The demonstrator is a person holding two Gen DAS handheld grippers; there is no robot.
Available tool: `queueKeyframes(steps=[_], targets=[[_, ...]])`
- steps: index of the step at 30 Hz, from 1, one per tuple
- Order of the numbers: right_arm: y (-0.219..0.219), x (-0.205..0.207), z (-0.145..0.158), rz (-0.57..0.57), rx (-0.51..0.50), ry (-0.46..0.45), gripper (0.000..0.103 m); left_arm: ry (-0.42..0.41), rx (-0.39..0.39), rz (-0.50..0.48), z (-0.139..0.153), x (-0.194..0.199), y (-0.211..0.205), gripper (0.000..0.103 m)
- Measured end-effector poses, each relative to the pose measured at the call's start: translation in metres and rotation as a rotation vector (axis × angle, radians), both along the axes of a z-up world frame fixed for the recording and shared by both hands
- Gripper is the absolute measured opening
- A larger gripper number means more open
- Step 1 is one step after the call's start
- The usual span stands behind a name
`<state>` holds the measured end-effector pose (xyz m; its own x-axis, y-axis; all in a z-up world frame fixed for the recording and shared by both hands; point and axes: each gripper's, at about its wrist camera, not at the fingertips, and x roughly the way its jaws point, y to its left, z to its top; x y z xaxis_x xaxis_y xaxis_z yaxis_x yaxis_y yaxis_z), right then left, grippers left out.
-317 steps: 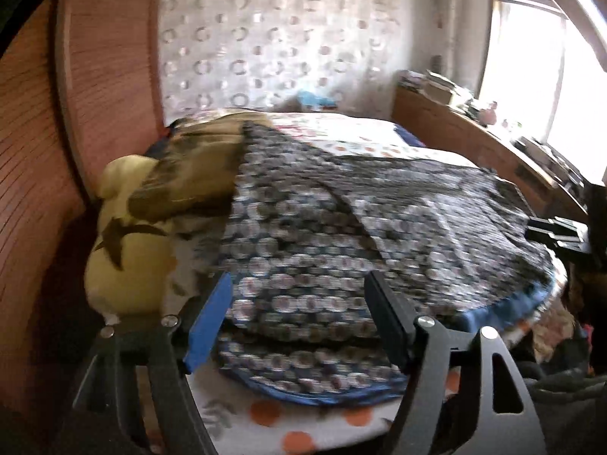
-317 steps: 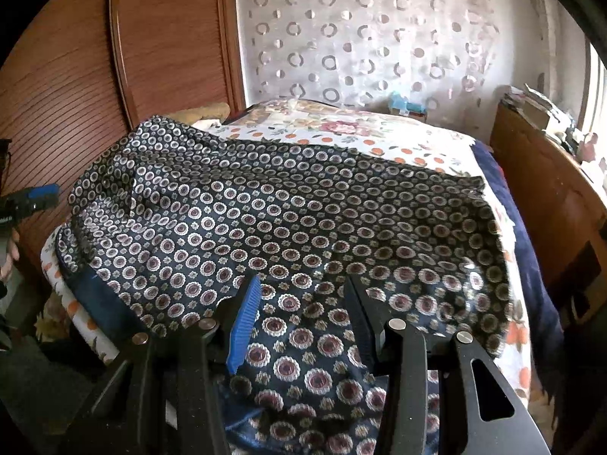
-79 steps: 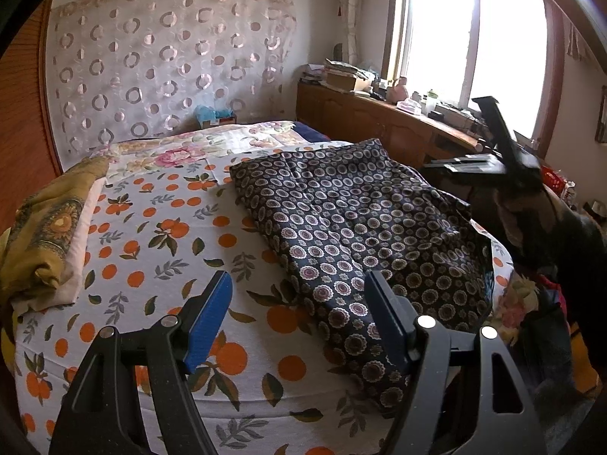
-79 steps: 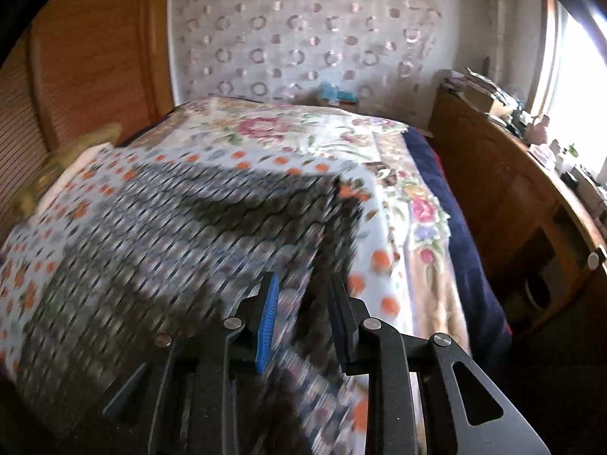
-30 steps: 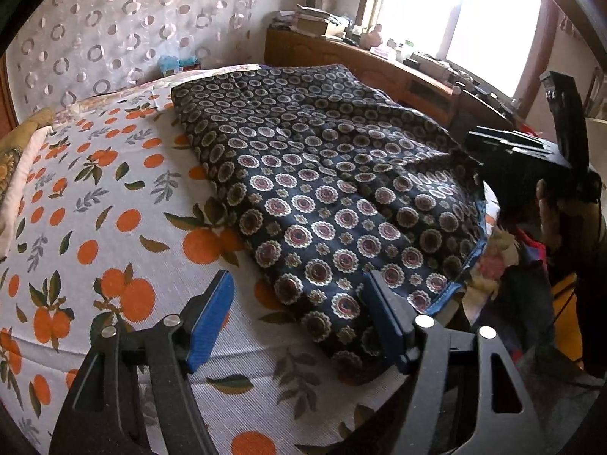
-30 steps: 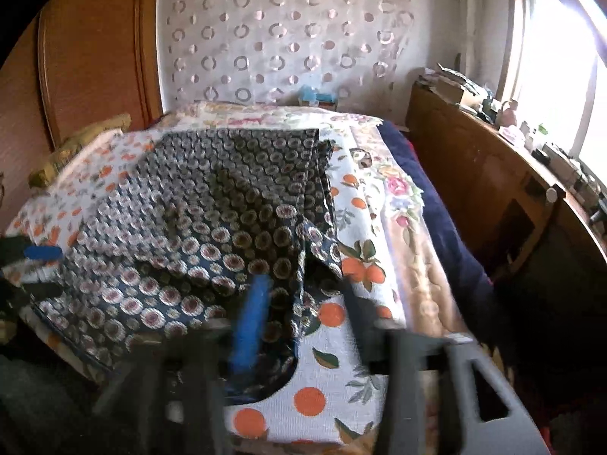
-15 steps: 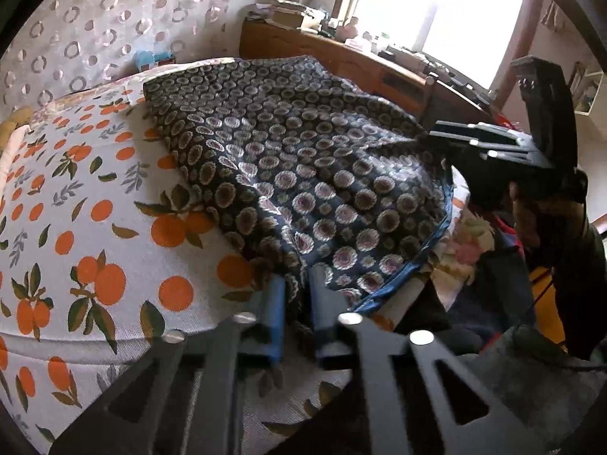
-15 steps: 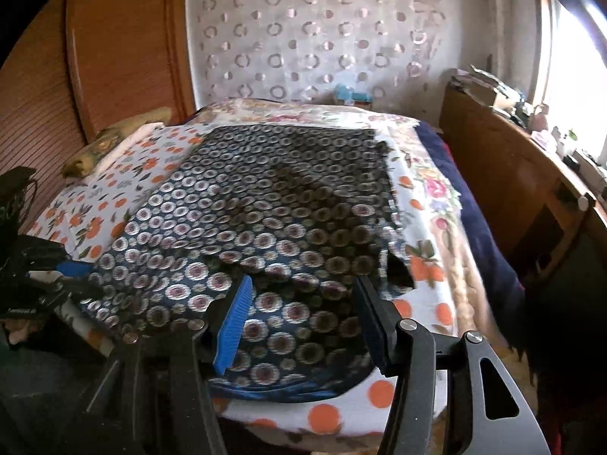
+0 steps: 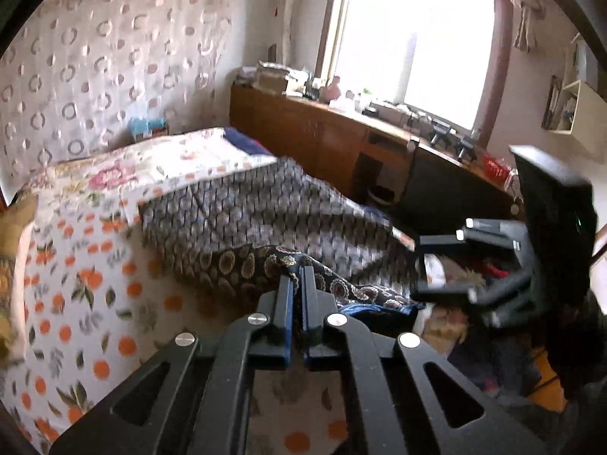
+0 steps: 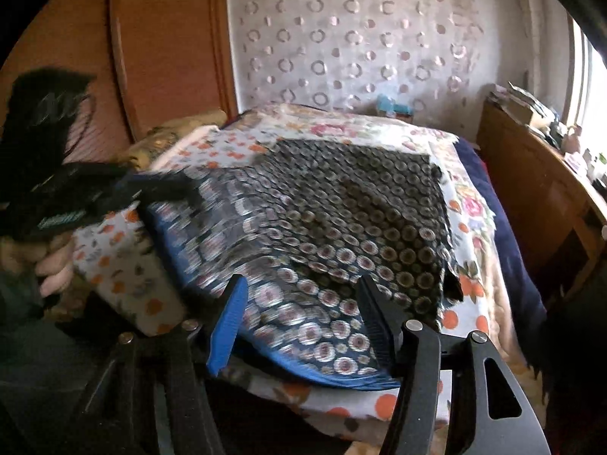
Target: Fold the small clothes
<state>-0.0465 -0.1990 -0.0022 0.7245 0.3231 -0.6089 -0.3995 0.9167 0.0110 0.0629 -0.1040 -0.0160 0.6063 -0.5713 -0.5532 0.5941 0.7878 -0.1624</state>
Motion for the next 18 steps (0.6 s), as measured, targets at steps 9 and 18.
queueKeyframes(steps=[9,18], targets=[[0.006,0.005,-0.019,0.028,-0.024,0.029,0.061,-0.018,-0.045,0.057,0.012,0.024,0.004,0.004],[-0.016,0.035,-0.04,-0.041,-0.041,0.073,0.061,-0.034,-0.047,0.088,0.014,0.024,0.014,0.004]])
